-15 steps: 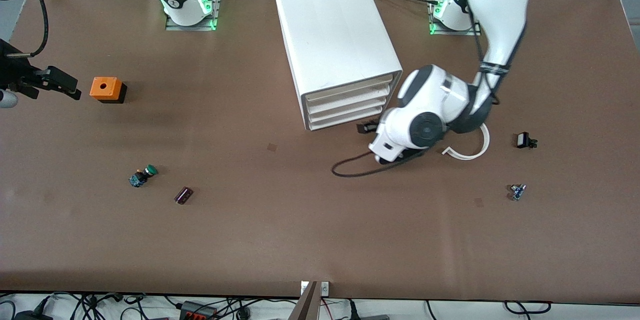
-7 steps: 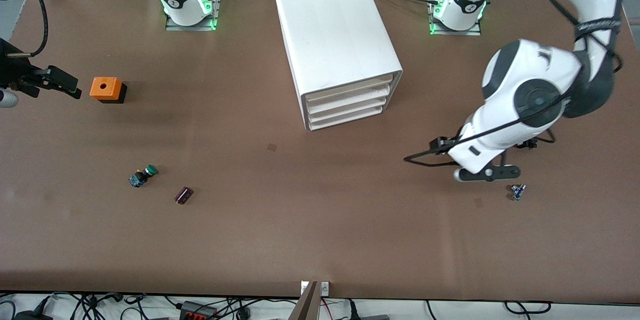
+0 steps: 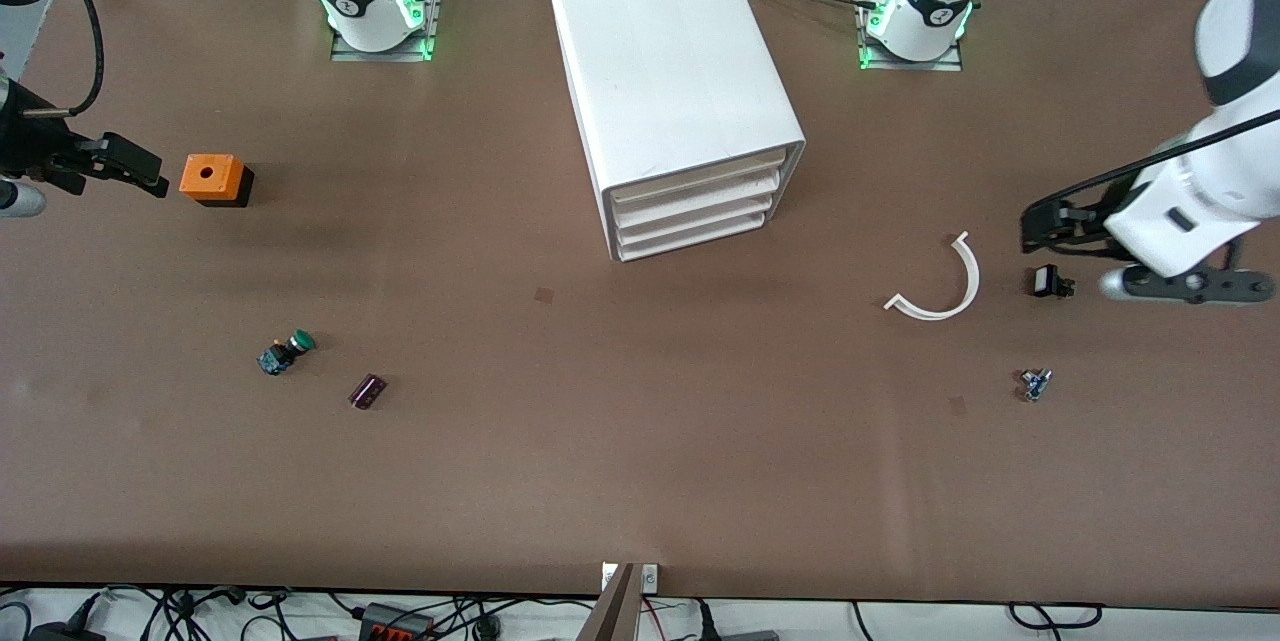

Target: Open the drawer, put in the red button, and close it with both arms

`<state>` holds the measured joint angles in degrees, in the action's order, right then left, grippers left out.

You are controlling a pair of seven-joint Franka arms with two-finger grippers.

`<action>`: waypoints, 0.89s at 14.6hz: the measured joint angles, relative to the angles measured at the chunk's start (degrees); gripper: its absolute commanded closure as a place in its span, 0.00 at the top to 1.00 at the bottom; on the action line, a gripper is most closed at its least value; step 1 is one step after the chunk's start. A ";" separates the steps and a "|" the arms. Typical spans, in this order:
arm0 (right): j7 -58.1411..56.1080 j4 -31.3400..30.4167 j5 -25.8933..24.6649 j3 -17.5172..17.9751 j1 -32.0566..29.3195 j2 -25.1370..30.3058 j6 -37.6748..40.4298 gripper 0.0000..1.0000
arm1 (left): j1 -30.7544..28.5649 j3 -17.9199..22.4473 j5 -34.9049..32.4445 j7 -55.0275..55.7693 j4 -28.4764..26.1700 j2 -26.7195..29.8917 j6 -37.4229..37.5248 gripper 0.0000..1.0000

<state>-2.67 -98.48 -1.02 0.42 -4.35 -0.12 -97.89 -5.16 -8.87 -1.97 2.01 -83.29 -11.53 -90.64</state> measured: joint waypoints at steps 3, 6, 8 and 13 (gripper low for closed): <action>0.00 0.00 0.00 0.00 0.00 0.02 -0.11 1.00 | 3.08 3.89 1.75 -0.52 -5.13 7.02 0.07 1.00; 0.00 0.00 0.00 0.00 0.00 0.02 -0.16 1.00 | 4.67 5.12 2.12 -0.56 -12.13 13.06 -0.05 1.00; 0.00 0.00 0.00 0.00 0.00 0.02 -0.18 1.00 | 4.83 5.23 2.12 -0.56 -13.94 13.97 -0.34 1.00; -0.01 0.00 0.00 0.00 0.01 0.02 -0.18 1.00 | 4.83 5.65 2.13 -0.58 -14.49 13.95 -1.12 1.00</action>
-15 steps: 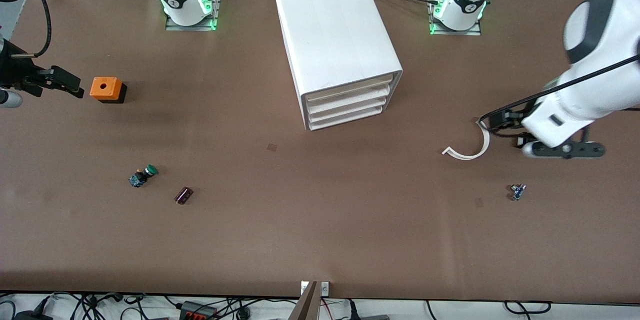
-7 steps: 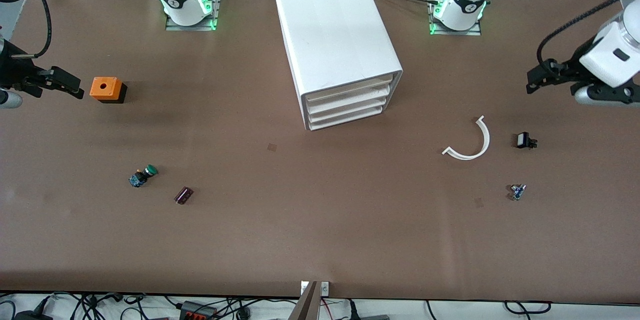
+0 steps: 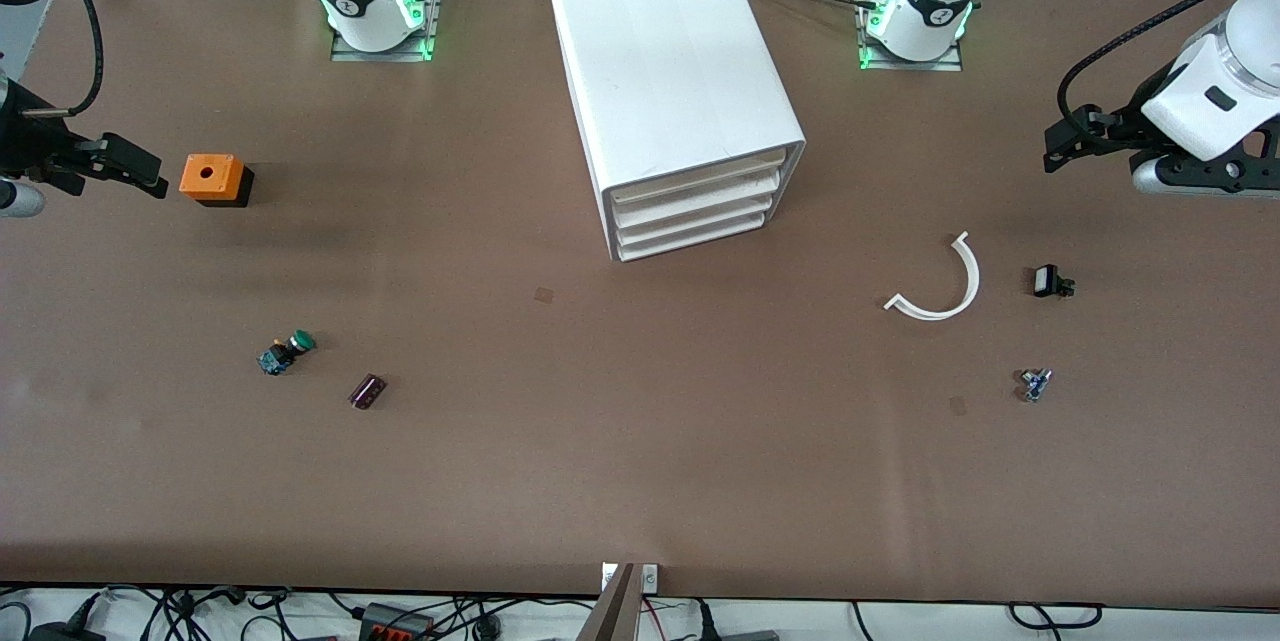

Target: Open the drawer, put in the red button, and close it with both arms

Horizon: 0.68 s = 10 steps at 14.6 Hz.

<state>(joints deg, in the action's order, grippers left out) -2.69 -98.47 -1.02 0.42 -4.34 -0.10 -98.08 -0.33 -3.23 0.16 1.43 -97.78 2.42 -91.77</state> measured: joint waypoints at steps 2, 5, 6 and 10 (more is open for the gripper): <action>0.00 0.00 0.00 0.00 0.01 0.00 0.00 1.00 | 0.14 -0.02 0.01 -0.02 -0.04 -0.18 -1.96 1.00; -0.01 0.00 0.00 0.02 0.02 0.00 0.00 1.00 | 0.69 -0.03 0.01 -0.06 -0.05 -0.66 -3.36 1.00; -0.01 0.00 0.00 0.02 0.01 0.00 0.01 1.00 | 0.75 -0.04 0.01 -0.06 -0.05 -0.70 -3.39 1.00; -0.01 -0.01 0.00 0.02 0.01 0.00 0.01 1.00 | 0.69 -0.01 0.01 -0.06 -0.05 -0.70 -3.42 1.00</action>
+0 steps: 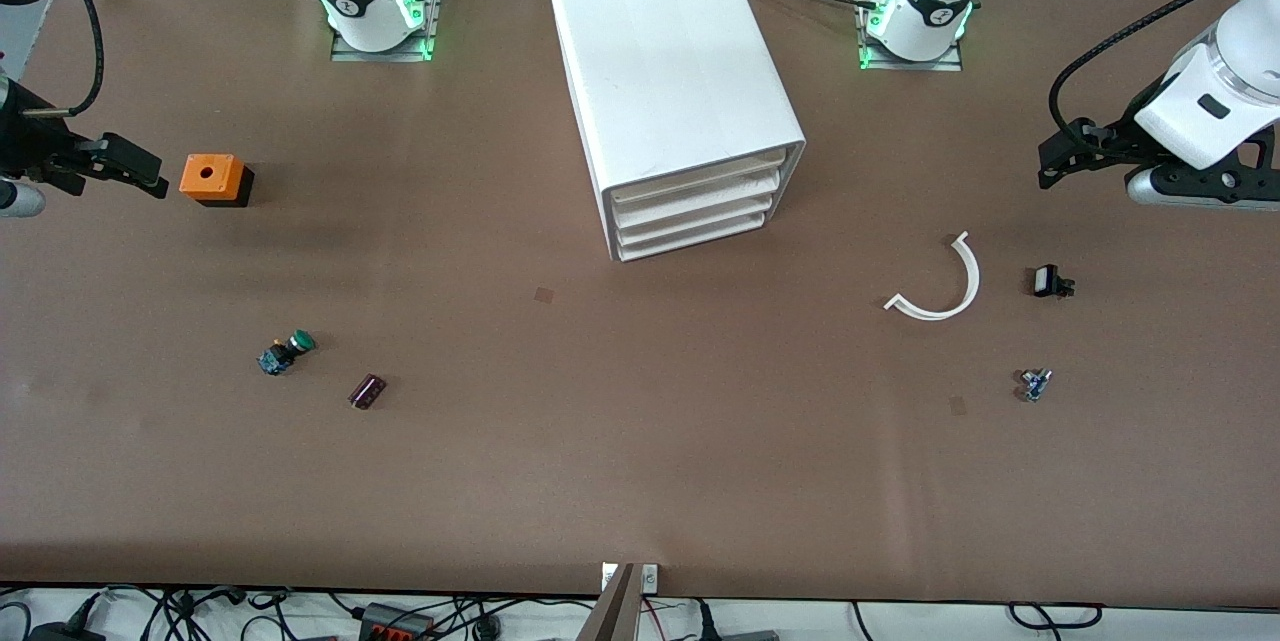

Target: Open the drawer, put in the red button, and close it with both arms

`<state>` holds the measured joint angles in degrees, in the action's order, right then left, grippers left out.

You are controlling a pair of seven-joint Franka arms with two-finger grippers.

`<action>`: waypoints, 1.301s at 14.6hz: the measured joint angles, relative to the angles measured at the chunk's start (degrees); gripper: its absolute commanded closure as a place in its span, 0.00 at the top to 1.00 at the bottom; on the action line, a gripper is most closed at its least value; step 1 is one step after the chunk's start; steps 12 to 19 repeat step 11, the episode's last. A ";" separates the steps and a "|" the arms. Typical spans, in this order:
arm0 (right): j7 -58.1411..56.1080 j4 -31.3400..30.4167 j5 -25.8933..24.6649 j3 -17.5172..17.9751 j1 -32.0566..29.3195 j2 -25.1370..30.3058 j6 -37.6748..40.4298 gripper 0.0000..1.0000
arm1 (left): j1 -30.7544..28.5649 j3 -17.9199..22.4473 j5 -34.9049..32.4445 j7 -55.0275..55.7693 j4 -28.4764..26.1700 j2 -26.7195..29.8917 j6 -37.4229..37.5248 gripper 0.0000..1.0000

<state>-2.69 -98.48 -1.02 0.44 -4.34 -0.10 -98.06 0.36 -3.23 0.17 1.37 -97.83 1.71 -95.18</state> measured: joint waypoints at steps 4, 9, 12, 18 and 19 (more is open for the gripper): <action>0.00 0.00 0.00 0.00 0.00 0.00 -0.11 1.00 | -0.02 0.00 0.00 0.00 0.00 0.00 0.00 1.00; 0.00 0.00 0.00 0.00 0.00 0.00 -0.51 1.00 | -0.13 0.01 0.00 0.00 0.00 0.00 0.00 1.00; 0.00 0.00 0.00 0.00 0.00 0.00 -0.60 1.00 | -0.13 0.01 0.00 0.00 0.00 0.00 0.00 1.00; 0.00 0.00 0.00 0.00 0.00 0.00 -0.60 1.00 | -0.13 0.01 0.00 0.00 0.00 0.00 0.00 1.00; 0.00 0.00 0.00 0.00 0.00 0.00 -0.60 1.00 | -0.13 0.01 0.00 0.00 0.00 0.00 0.00 1.00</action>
